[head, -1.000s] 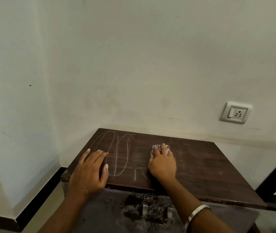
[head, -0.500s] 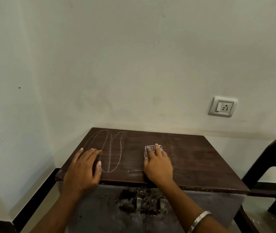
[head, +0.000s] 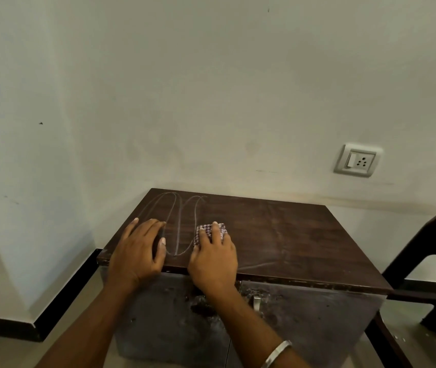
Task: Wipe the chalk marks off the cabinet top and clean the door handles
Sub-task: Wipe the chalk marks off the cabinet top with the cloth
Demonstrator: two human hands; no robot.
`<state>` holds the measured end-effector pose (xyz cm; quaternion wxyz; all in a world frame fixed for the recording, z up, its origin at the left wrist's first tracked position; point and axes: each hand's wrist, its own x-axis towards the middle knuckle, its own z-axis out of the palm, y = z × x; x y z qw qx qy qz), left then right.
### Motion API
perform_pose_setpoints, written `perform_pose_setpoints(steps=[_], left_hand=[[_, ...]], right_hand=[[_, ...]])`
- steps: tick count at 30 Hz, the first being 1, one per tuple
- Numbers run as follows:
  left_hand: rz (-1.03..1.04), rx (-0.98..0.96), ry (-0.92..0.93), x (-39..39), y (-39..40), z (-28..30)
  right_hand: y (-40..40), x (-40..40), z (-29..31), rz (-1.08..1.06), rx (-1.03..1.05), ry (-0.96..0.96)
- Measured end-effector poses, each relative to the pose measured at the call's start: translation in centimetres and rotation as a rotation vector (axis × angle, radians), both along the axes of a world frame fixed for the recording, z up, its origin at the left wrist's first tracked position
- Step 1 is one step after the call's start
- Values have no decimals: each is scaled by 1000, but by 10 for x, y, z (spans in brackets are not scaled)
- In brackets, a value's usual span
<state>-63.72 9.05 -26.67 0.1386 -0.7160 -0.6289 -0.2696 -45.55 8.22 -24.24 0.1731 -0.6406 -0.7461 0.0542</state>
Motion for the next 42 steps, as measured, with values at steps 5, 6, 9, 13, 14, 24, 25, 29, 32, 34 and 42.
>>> perform_pose_setpoints(steps=[5, 6, 9, 13, 14, 24, 25, 29, 32, 34, 42], left_hand=[[-22, 12, -16, -1, -1, 2], [-28, 16, -22, -2, -1, 2], [-45, 23, -28, -3, -1, 1], [-54, 30, -27, -5, -1, 2], [-54, 26, -27, -5, -1, 2], [-9, 52, -104, -27, -3, 0], [-10, 52, -104, -27, -3, -1], [-19, 52, -101, -28, 0, -2], [-23, 53, -106, -29, 0, -1], [-39, 50, -101, -30, -1, -2], [-41, 89, -103, -34, 0, -2]], right_hand=[[1, 21, 1, 33, -1, -8], [3, 32, 1, 14, -8, -18], [7, 73, 0, -93, -21, -36], [5, 128, 1, -228, -36, -70], [4, 139, 2, -254, -41, -73], [-5, 172, 6, -430, -51, -51], [-5, 166, 6, -433, -47, -50], [-6, 133, 4, -379, -40, -66], [-8, 96, 3, -304, -31, -63], [-9, 71, 2, -252, -37, -55], [-11, -11, 3, -96, -16, -28]])
